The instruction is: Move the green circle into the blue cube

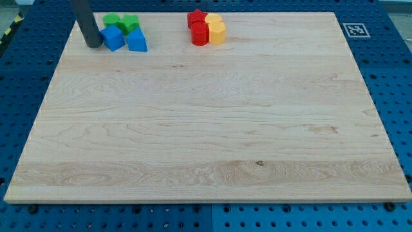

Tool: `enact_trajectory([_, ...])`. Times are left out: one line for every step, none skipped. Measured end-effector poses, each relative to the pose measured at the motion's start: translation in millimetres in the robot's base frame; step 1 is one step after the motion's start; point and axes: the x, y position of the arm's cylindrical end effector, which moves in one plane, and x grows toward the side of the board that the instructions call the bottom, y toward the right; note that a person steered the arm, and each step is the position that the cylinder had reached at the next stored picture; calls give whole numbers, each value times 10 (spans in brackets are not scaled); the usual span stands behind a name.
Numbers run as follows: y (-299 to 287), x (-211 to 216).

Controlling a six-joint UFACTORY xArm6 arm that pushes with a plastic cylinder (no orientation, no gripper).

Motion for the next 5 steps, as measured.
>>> enact_trajectory([-3, 0])
enact_trajectory([-22, -8])
enact_trajectory([-23, 11])
enact_trajectory([-79, 243])
enact_trajectory([-352, 144])
